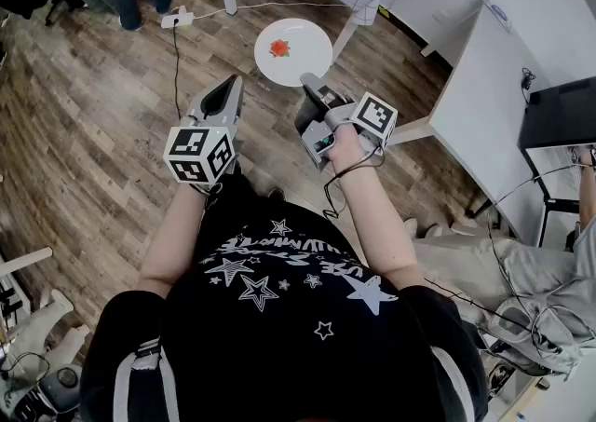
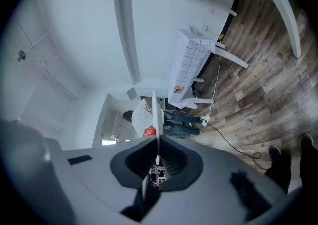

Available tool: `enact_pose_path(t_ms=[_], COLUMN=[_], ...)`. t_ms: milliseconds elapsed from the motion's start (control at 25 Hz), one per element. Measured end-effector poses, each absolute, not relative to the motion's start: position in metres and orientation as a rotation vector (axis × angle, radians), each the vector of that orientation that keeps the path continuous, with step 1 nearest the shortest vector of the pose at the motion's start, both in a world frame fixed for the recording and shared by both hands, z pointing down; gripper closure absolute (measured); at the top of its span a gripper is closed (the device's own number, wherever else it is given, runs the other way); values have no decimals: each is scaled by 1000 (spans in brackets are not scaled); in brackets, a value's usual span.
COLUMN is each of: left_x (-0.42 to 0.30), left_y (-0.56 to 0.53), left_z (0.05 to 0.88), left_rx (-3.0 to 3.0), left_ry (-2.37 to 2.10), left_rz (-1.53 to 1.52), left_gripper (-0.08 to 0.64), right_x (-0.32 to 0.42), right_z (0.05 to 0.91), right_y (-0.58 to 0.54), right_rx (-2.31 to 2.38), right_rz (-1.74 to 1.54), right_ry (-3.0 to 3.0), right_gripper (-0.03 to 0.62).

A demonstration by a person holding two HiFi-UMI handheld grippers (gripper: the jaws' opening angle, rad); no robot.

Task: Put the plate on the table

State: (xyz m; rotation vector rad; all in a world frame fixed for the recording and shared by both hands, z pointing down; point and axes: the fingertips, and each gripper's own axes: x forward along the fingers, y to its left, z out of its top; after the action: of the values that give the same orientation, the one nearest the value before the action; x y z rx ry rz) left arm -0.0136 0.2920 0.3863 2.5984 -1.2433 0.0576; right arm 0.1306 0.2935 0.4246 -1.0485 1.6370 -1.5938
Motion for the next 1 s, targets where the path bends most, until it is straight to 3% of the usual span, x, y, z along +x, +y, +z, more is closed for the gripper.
enact_pose_path(t_ms=[1000], left_x=[6], left_y=[295], left_z=[380], left_rx=[2625], left_ry=[-1169], left_rz=[65], left_gripper=[551], right_x=[124], right_z=[422], right_y=[294], right_rx=[-1043], right_rz=[-1610], right_ry=[1665], right_gripper=[569])
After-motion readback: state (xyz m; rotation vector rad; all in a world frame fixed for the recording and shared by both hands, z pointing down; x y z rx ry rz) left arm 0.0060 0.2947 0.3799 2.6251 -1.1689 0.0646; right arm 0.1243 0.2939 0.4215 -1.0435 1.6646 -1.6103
